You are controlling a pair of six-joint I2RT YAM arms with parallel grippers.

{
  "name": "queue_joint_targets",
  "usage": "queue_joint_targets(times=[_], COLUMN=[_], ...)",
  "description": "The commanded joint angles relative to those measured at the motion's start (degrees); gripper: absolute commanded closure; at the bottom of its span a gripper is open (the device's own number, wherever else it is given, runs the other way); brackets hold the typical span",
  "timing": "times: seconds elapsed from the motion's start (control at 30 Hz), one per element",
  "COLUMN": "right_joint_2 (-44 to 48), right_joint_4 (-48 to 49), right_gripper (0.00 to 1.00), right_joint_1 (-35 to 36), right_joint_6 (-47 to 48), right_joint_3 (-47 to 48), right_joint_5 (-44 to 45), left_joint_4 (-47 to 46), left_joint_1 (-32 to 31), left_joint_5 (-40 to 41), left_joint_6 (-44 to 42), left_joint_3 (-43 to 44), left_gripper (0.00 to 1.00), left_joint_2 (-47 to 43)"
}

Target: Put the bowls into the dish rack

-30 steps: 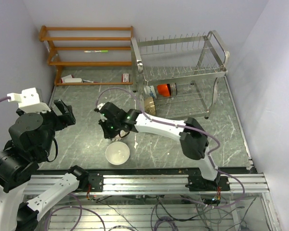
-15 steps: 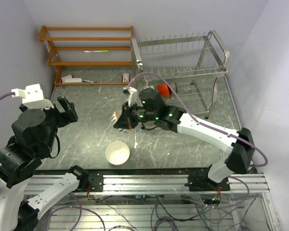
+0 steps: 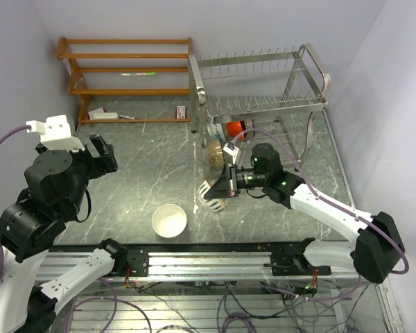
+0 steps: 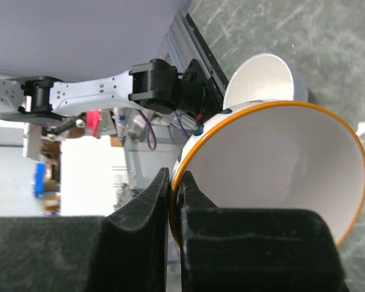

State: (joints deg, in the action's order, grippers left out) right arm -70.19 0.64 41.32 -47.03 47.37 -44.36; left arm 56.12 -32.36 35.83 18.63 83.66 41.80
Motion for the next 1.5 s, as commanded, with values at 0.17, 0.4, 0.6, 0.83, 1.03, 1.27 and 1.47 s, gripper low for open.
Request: queue_joint_targets(times=[0.17, 0.4, 0.6, 0.83, 1.03, 1.27, 1.47], right_joint_2=[0.9, -4.7, -9.9, -17.3, -25.3, -31.9, -32.4], right_joint_4=[20.5, 29.5, 41.7, 59.1, 74.0, 78.1, 70.1], right_gripper=[1.00, 1.00, 1.00, 1.00, 1.00, 1.00, 1.00], right_joint_1=[-9.8, -21.3, -28.1, -31.2, -32.5, -33.8, -35.0], right_joint_6=[-12.9, -17.6, -25.5, -35.5, -45.3, -46.3, -39.4], right_joint_3=[-8.8, -8.1, -6.3, -4.9, -2.1, 1.8, 3.1], right_joint_5=[-11.6, -16.9, -19.5, -18.0, -15.4, -13.7, -12.5], left_joint_4=[-3.6, -4.8, -5.1, -5.5, -5.8, -5.4, -5.0], left_joint_1=[-0.3, -0.3, -0.3, -0.3, -0.3, -0.3, -0.3], left_joint_5=[-1.9, -2.1, -2.4, -2.4, -2.5, -2.5, -2.2], left_joint_6=[-0.5, -0.3, -0.2, -0.6, -1.2, -1.4, -1.7], left_joint_3=[0.2, -0.3, -0.4, -0.1, 0.3, 0.3, 0.4], left_gripper=[0.07, 0.07, 0.07, 0.07, 0.07, 0.07, 0.07], left_joint_2=[1.4, 2.2, 2.8, 3.6, 4.4, 4.7, 4.8])
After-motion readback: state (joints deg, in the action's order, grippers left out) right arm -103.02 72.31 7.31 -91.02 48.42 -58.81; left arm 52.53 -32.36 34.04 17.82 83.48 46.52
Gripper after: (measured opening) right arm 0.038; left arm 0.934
